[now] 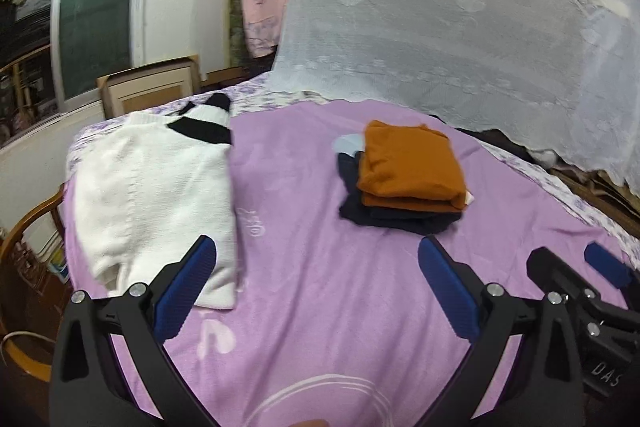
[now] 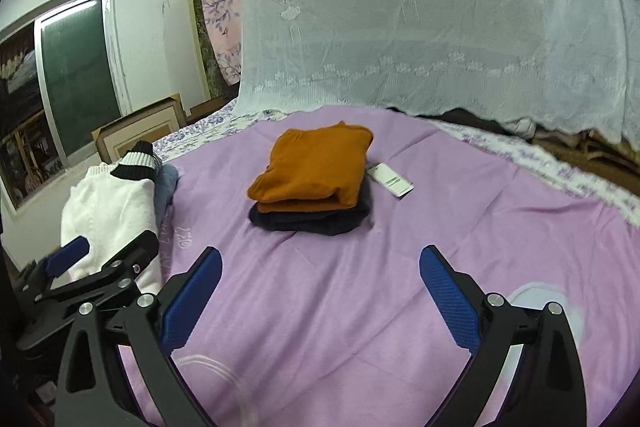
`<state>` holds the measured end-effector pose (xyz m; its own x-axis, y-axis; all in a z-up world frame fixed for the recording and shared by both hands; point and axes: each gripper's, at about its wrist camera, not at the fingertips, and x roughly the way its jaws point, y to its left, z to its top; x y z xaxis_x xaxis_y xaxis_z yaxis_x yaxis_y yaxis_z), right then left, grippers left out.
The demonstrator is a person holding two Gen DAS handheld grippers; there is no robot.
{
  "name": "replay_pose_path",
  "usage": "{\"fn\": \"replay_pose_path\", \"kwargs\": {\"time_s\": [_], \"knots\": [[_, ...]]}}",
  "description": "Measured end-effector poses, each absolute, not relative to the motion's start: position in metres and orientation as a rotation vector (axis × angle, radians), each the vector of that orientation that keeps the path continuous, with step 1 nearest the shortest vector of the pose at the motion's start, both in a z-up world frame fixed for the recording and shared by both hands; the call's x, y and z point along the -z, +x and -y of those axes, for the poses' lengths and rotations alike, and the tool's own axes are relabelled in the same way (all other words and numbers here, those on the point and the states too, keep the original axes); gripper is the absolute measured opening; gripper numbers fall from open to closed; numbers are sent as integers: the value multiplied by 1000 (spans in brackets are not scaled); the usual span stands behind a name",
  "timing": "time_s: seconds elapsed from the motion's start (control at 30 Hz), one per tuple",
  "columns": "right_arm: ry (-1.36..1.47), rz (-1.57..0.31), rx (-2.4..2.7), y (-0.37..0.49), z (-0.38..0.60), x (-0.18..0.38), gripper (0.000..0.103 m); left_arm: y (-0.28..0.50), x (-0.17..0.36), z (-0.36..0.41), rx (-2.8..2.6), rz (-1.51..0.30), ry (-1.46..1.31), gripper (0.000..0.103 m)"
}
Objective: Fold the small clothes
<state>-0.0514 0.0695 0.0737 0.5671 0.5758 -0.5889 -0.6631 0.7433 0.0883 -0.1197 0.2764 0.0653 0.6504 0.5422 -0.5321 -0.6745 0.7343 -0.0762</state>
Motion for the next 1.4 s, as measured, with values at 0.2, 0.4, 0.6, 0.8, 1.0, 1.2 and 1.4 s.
{"fn": "replay_pose_path", "kwargs": {"time_s": [0.2, 0.4, 0.6, 0.8, 1.0, 1.2, 1.4], "knots": [[-118, -637, -709, -50, -59, -68, 100, -121, -67, -274, -677, -523, -263, 99], [-106, -631, -709, -46, -46, -72, 100, -115, -66, -260, -647, -533, -233, 99], [-97, -651, -735, -46, -46, -72, 100, -114, -64, -261, -646, -547, -249, 99], [-101, -662, -732, -45, -49, -69, 100, -111, -60, -263, -642, -561, -258, 99], [-97, -666, -726, -43, -48, -69, 100, -110, -59, -263, -638, -567, -266, 99], [-104, -660, -721, -44, -48, -69, 100, -109, -58, -262, -642, -570, -261, 99], [-114, -649, -714, -44, -47, -69, 100, -109, -58, -261, -641, -571, -254, 99]]}}
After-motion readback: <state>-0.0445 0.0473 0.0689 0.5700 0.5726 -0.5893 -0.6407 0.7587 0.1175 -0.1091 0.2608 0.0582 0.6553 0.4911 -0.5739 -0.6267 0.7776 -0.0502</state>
